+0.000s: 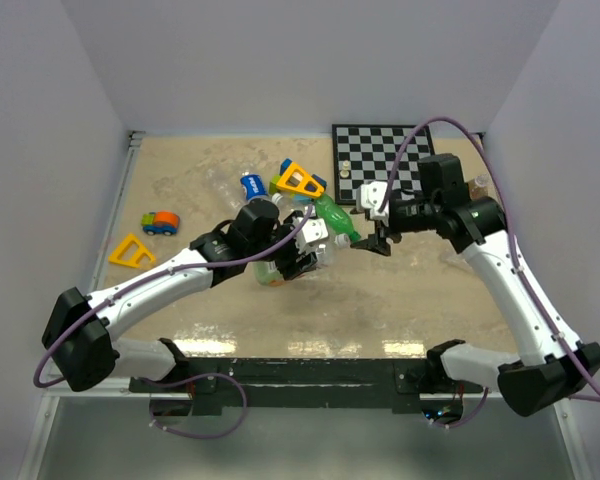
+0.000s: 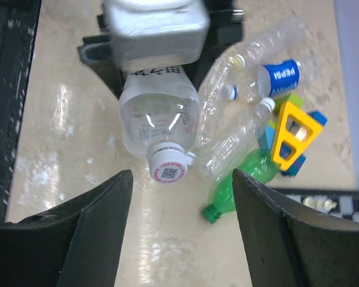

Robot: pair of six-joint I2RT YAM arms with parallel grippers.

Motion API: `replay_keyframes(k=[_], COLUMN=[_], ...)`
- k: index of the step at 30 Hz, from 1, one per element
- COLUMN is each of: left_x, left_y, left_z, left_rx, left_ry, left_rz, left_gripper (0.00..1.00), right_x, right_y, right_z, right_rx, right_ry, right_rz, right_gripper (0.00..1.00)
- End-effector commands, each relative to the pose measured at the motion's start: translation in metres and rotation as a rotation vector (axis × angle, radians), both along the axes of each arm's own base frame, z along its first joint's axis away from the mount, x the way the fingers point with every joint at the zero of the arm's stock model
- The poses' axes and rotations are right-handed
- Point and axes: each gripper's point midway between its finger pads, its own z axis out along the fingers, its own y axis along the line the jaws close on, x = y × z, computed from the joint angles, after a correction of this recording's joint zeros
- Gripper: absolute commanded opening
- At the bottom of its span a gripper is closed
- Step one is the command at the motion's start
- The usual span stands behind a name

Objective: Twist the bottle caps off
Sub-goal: Unscrew the bottle cap from the plastic bottle.

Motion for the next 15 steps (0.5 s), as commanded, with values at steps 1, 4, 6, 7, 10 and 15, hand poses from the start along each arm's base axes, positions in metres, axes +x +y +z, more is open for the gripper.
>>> replay_keyframes(k=[1,4,6,7,10,15], left_x=[0.001,0.0,0.001,0.001,0.001,0.002], left_y=[-0.004,-0.005,-0.004,-0.004,-0.003,-0.004], left_z=[0.028,0.028,0.027,0.026,0.027,0.026], left_rx=[-0.061,-0.061,-0.06,-0.058,-0.058,-0.054], left_ry=[-0.05,-0.048,-0.047,-0.044,-0.049,-0.049], left_rz=[-0.016,-0.017,-0.015,-0.013,-0.01,-0.008], left_gripper=[0.02,0.02,0.02,0.02,0.02,0.02], right_x=[0.018,0.019,0.009,0.008,0.009,0.015], right_y=[-0.006,-0.004,0.003,0.005,0.01,0.012], right_z=[0.04,0.041,0.037,0.034,0.02,-0.009], right_rx=[0.195,0.332,0.344,0.347,0.323,0.277], right_ry=[0.191,0.454,0.542,0.58,0.62,0.684], right_rz=[-0.383,-0.569,-0.521,-0.525,-0.502,-0.523], right_gripper=[0.7,0.71,0.74,0.78,0.82,0.86])
